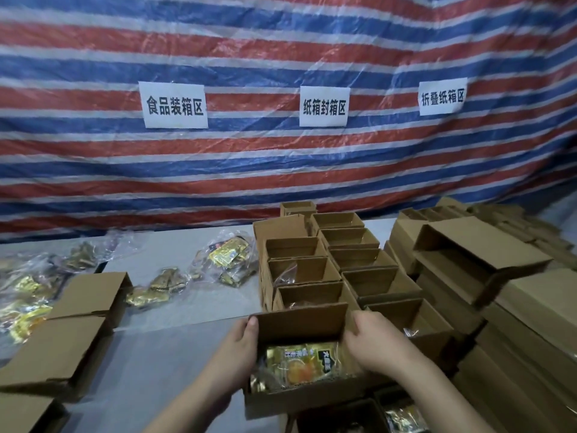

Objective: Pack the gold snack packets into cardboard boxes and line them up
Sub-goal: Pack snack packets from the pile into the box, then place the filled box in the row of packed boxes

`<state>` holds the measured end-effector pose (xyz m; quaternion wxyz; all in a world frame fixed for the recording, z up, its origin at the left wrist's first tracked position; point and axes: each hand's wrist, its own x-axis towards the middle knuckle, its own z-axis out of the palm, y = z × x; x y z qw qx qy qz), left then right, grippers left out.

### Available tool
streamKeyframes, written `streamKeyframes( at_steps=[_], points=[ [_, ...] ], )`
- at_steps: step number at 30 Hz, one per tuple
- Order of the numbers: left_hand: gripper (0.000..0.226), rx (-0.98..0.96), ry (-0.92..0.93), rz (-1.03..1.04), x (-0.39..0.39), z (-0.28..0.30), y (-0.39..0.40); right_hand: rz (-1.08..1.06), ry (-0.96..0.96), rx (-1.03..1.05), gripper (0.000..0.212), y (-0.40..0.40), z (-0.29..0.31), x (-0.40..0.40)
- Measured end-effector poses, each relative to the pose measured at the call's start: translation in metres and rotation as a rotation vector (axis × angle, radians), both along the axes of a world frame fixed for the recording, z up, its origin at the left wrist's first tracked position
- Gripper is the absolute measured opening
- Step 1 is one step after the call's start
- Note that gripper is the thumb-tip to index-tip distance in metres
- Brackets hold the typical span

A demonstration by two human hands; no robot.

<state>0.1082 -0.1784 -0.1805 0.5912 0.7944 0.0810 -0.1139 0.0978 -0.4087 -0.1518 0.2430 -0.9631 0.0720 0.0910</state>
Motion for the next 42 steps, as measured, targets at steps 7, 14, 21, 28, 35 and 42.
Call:
streamKeyframes(
  at_steps=[7,14,21,28,35,42],
  points=[
    [0.039,-0.075,-0.007,0.011,0.012,-0.025,-0.058,-0.103,-0.145,-0.179,0.009,-0.042,-0.018,0.005],
    [0.05,-0.048,0.022,0.024,0.026,-0.057,-0.083,-0.063,-0.171,-0.315,0.006,-0.047,-0.037,0.023],
    [0.047,-0.128,0.134,0.024,0.036,-0.077,-0.087,-0.04,-0.156,-0.335,0.026,-0.045,-0.059,0.027],
    [0.056,-0.156,0.259,0.038,0.041,-0.087,-0.085,-0.048,-0.181,-0.449,0.014,-0.037,-0.069,0.03],
    [0.069,-0.29,0.335,0.011,0.044,-0.089,-0.074,-0.044,-0.295,-0.471,0.024,-0.03,-0.072,0.039],
    [0.047,-0.136,0.274,0.179,0.035,-0.092,-0.036,0.019,-0.427,-0.379,0.033,0.03,-0.055,0.056]
  ],
)
